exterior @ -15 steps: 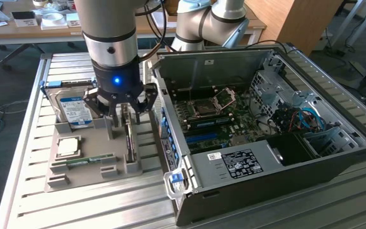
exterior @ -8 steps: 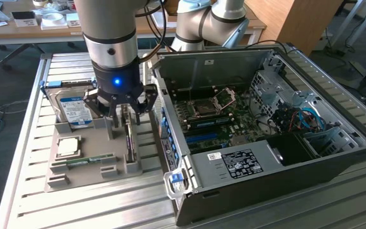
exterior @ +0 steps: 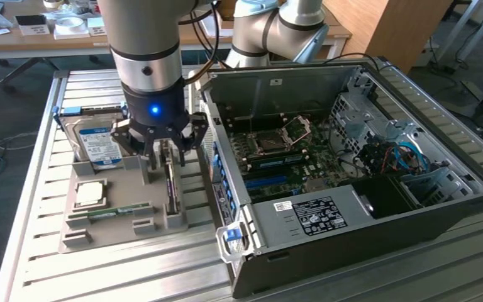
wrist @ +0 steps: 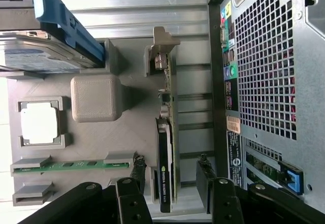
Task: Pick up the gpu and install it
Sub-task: 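Pick up the gpu and move the gpu toward the slot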
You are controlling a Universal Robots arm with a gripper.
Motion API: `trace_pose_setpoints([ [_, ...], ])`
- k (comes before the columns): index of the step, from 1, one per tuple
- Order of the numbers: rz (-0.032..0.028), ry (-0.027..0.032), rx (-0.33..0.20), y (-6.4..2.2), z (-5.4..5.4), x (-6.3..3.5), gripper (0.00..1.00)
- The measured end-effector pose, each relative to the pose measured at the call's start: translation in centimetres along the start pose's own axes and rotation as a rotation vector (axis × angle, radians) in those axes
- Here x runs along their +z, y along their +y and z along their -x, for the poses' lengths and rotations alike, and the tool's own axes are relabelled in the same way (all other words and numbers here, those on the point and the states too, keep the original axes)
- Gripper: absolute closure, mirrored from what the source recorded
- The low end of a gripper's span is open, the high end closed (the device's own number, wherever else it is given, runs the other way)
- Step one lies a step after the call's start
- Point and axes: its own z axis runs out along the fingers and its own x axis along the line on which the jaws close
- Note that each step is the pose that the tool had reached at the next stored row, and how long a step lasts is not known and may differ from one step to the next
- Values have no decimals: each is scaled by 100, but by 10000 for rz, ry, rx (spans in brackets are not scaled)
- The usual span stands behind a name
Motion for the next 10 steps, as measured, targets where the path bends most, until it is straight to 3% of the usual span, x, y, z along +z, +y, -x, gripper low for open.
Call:
trace_pose_setpoints([
  [4,-1,0,0,0,0,6,47],
  [10,-1,0,0,-4,-4,107,47],
])
